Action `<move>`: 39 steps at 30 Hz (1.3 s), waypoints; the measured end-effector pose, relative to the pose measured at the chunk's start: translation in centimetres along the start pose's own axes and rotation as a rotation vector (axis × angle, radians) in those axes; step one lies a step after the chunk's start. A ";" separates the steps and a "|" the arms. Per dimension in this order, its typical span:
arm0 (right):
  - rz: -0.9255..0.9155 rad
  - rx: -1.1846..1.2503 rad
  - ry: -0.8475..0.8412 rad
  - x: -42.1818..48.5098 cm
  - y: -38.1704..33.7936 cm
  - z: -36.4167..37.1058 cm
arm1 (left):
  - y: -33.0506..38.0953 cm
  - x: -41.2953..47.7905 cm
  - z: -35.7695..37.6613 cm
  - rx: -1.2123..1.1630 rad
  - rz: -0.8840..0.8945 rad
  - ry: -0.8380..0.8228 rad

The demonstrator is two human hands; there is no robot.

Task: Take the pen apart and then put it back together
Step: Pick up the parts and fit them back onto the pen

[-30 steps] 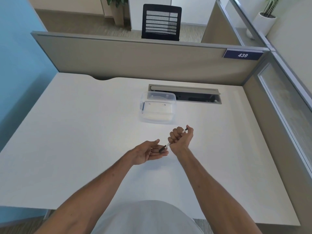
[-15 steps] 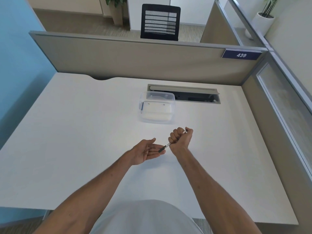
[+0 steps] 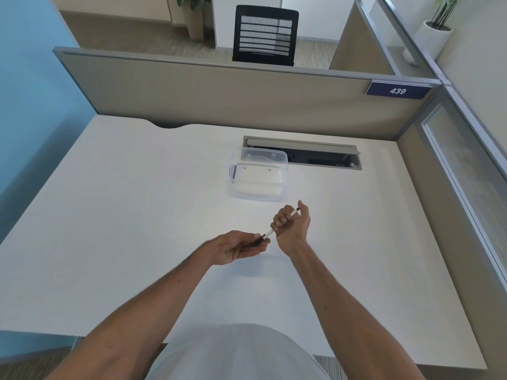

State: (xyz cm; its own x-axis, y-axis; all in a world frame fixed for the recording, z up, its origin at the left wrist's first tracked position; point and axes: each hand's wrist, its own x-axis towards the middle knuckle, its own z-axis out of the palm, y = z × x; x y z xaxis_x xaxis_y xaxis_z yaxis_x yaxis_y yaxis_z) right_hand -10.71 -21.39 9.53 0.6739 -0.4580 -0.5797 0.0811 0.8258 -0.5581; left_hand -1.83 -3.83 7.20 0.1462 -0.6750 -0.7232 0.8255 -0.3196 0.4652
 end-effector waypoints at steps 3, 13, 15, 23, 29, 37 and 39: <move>-0.066 -0.176 0.089 0.9 0.4 -0.1 | 0.4 0.4 -0.9 -0.012 0.064 0.062; -0.381 -1.190 -0.090 3.0 0.2 -3.8 | 0.4 1.9 -5.1 0.229 0.386 0.326; -0.426 -1.302 -0.112 3.5 0.3 -4.3 | 0.6 1.9 -5.1 0.306 0.416 0.362; -0.478 -1.422 -0.078 5.1 1.4 -4.7 | 1.0 2.4 -5.1 0.857 0.546 0.592; -0.504 -1.708 0.006 5.6 2.9 -4.9 | 1.1 3.4 -4.8 1.326 0.629 0.775; -0.474 -1.752 0.043 6.4 2.5 -4.8 | 1.4 5.1 -4.9 1.493 0.674 0.825; -0.462 -1.743 0.045 6.5 2.5 -4.7 | 1.6 5.3 -4.9 1.482 0.672 0.826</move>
State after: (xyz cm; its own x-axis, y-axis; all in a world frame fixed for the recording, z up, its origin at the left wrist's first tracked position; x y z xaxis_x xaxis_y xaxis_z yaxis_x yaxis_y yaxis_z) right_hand -9.62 -23.86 1.57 0.8023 -0.5587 -0.2102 -0.5668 -0.6027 -0.5617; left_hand 2.94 -4.68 1.64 0.7925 -0.6060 -0.0683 -0.5230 -0.7330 0.4349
